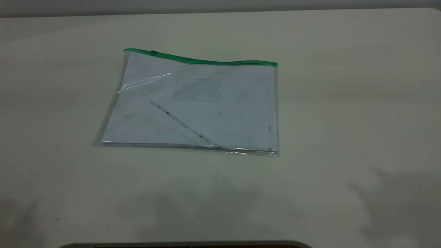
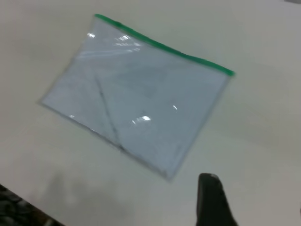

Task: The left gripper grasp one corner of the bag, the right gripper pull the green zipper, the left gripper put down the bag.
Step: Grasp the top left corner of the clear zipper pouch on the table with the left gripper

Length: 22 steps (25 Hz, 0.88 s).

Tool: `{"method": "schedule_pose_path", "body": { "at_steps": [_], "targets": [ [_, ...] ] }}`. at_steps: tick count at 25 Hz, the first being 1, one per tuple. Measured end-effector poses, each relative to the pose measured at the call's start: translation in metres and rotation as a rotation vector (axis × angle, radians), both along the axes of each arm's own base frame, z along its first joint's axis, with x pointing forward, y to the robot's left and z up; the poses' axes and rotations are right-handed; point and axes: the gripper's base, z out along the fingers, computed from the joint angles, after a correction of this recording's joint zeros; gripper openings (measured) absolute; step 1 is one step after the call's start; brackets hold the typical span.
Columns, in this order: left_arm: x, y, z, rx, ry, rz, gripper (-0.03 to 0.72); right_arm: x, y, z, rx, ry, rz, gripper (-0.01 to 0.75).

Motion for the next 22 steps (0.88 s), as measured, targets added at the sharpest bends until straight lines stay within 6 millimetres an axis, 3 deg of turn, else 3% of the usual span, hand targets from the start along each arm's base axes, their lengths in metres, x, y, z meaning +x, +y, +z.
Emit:
{"method": "schedule_pose_path", "body": {
  "at_steps": [4, 8, 9, 14, 22],
  "targets": [
    [0.048, 0.001, -0.019, 0.008, 0.054, 0.003, 0.587, 0.047, 0.008, 0.011, 0.026, -0.01, 0.057, 0.498],
    [0.097, 0.001, -0.038, 0.019, 0.114, -0.023, 0.587, 0.087, 0.021, 0.008, 0.097, 0.064, 0.172, 0.492],
    [0.122, 0.001, -0.049, 0.028, 0.157, -0.047, 0.587, 0.101, 0.026, 0.002, 0.148, 0.115, 0.214, 0.486],
    [0.188, 0.002, -0.079, 0.044, 0.23, -0.079, 0.587, 0.122, 0.035, -0.013, 0.177, 0.161, 0.264, 0.479],
    [0.287, 0.008, -0.142, 0.053, 0.352, -0.157, 0.587, 0.125, 0.072, -0.022, 0.147, 0.145, 0.312, 0.477]
  ]
}}
